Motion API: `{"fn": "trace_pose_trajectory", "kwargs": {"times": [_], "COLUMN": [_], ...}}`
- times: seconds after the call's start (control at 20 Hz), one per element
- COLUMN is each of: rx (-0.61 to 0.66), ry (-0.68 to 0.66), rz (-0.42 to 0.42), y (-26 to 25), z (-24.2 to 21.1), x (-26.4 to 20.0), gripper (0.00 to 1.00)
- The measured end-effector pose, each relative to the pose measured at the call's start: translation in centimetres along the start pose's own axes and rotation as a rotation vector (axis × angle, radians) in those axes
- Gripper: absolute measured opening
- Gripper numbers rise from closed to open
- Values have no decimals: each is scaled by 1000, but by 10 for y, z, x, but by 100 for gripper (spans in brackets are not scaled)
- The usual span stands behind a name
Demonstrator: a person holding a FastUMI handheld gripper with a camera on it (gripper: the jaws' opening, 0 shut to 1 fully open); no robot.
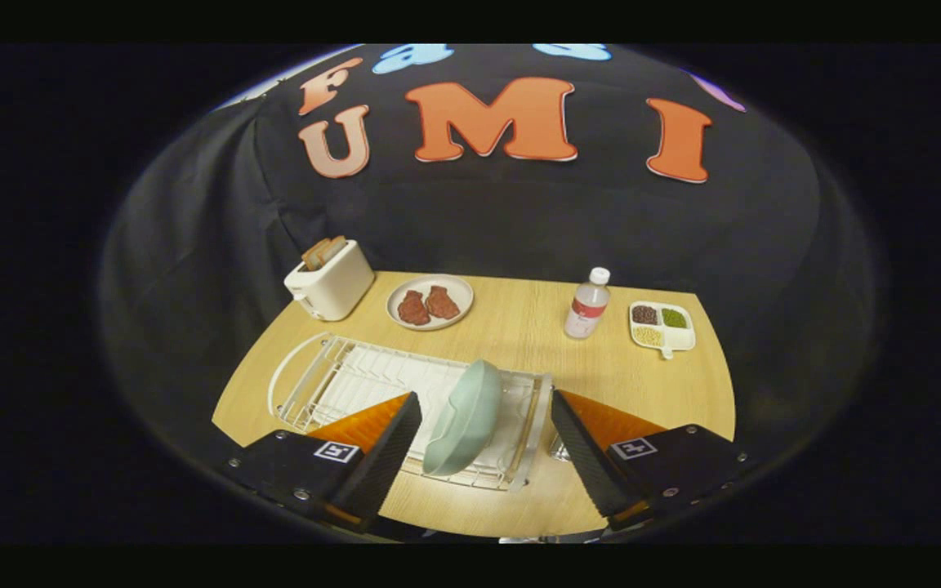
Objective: Take the plate from the dish rack, then take the spoon from the basket and place it into the plate.
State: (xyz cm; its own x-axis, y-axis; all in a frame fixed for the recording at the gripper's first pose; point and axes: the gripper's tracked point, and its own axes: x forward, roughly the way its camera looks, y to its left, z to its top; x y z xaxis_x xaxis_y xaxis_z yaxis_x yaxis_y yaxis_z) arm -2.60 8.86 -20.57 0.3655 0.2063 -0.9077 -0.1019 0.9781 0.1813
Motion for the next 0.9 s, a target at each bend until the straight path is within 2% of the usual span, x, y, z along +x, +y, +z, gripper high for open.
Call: {"fn": "trace_pose_trajectory", "kwargs": {"times": [0.2, 0.5, 0.75, 0.9], "rx": [24, 33, 41, 30], "ry": [125, 277, 360, 404], "rz": [3, -13, -60, -74], "y": [3, 10, 13, 22], "z": [-14, -33, -44, -54], "x": [15, 44, 66, 73], "gripper": [88, 86, 65, 55]}}
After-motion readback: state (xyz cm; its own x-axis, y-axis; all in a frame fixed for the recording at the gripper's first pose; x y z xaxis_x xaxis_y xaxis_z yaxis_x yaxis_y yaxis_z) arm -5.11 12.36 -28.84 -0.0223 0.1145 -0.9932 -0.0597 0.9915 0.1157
